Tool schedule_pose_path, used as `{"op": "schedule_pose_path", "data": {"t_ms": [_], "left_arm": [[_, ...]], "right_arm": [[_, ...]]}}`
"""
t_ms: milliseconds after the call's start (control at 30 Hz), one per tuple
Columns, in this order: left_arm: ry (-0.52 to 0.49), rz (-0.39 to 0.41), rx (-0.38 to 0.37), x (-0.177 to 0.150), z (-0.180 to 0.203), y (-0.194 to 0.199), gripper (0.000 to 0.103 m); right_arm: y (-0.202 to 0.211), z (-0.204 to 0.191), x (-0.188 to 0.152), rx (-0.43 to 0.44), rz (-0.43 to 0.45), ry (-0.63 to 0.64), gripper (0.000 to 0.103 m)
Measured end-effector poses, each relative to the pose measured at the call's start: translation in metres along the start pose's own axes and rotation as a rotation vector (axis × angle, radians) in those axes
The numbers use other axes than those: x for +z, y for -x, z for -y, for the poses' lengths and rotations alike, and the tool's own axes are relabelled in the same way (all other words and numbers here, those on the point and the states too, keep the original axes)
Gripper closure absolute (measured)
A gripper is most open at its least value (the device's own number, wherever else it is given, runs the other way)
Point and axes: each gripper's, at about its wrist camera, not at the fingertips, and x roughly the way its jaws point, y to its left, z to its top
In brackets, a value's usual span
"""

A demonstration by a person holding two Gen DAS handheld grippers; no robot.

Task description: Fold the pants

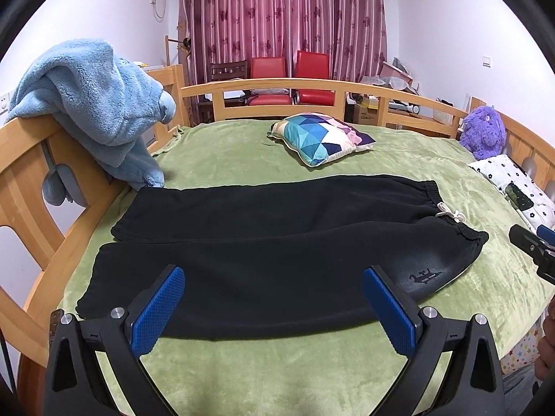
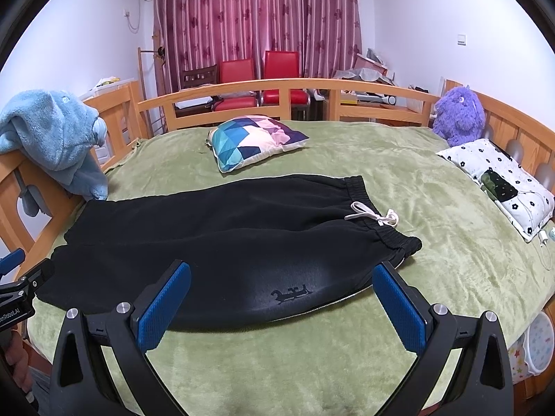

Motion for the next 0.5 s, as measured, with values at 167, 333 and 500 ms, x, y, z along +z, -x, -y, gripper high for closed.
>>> {"op": "schedule_pose_path", "data": {"t_ms": [167, 333, 500], "left_arm": [[0.004, 0.001, 0.001, -0.0008, -0.0001, 0.0019, 0.000], [0.005, 0.002, 0.001, 0.0003, -0.0007, 0.0033, 0.000], [0.007, 0.000, 0.002, -0.0001, 0.0003, 0.0035, 0.000]], "right_arm": [[0.0013, -0.0011, 0.0007, 0.000, 0.001, 0.002, 0.000], [0.0042, -0.0013, 0.0017, 0.002, 0.004, 0.004, 0.000], [0.0064, -0.0020, 0.0024, 0.002, 0.006, 0.005, 0.000]]}}
